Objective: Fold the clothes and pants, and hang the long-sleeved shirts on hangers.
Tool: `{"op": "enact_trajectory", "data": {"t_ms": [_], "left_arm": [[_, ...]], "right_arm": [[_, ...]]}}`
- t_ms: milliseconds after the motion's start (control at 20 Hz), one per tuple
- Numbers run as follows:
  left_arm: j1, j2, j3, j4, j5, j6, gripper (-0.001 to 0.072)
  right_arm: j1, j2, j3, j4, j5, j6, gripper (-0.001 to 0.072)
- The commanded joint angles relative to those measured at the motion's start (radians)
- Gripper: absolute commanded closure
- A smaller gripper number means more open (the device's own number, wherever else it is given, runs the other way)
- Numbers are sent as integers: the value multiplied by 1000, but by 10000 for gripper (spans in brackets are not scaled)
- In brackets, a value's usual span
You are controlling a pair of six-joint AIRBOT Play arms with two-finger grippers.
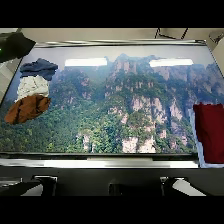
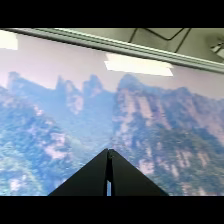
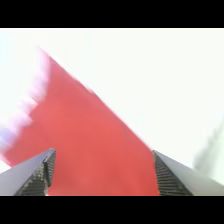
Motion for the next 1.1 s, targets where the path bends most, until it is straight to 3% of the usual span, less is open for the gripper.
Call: {"op": "enact_trajectory", "data": {"t_ms": [0,50,100,150,250,300,450,1050], "left_arm": [[-49,-90,41,416,-116,-151,684],[-54,-122,40,459,-207,-157,677],[-54,-154,34,450,-293,-161,504],[-54,-183,16,422,-389,-176,25],[-61,-209,-69,370,-529,-126,0],[-74,-190,-145,369,-517,-112,-1],[-119,-106,-330,369,-384,-130,1],[-130,-111,-333,369,-389,-127,0]], "right_arm": [[286,1,190,58,-245,-34,17],[386,-9,180,53,-195,6,17],[460,-30,163,55,-112,44,17],[520,-60,143,59,-2,81,18],[627,-134,72,89,215,69,32],[667,-154,24,88,270,54,42],[755,-158,-98,43,252,56,39],[777,-158,-113,53,270,56,41]]}}
